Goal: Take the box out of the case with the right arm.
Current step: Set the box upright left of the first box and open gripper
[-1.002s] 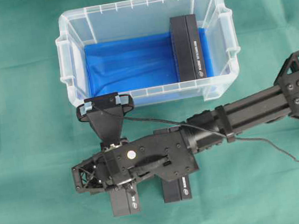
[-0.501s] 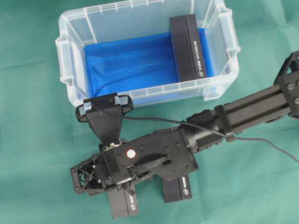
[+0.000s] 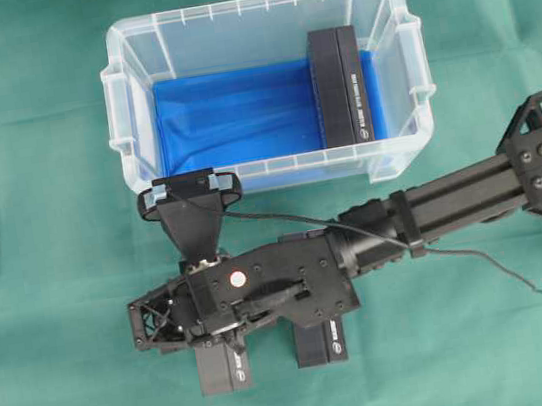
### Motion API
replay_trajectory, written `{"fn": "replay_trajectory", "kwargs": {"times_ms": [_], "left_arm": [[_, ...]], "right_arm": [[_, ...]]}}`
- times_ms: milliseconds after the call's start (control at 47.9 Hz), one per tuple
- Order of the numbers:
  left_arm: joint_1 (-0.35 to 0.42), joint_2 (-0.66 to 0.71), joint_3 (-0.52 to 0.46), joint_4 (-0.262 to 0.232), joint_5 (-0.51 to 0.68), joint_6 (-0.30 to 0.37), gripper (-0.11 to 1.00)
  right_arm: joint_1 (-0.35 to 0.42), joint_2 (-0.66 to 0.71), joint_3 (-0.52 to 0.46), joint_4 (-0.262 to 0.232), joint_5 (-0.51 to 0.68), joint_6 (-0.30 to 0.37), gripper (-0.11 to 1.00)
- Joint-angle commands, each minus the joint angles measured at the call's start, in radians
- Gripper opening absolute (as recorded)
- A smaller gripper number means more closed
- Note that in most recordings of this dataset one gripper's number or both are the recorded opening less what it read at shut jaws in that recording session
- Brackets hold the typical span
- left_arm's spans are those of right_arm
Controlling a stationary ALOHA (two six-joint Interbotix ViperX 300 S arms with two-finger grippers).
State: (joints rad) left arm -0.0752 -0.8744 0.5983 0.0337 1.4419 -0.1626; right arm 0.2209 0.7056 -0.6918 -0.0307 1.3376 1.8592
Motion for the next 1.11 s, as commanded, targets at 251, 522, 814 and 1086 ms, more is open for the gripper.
{"fn": "replay_trajectory", "kwargs": {"times_ms": [251, 522, 814, 1086], "left_arm": [[0.003, 0.005, -0.025, 0.003, -0.005, 0.003, 0.02], [0.003, 0.005, -0.025, 0.003, -0.005, 0.003, 0.02], [0.003, 0.005, -0.025, 0.003, -0.005, 0.003, 0.02], [0.003, 0.006, -0.025, 0.003, -0.005, 0.002, 0.02]], "right_arm": [[0.002, -0.035, -0.014, -0.009, 0.006, 0.0, 0.91], [-0.002, -0.054, -0.015, -0.009, 0.008, 0.0, 0.9], [-0.008, -0.123, -0.057, -0.067, 0.083, -0.006, 0.9], [-0.02, -0.137, -0.138, -0.103, 0.169, -0.043, 0.9]]}}
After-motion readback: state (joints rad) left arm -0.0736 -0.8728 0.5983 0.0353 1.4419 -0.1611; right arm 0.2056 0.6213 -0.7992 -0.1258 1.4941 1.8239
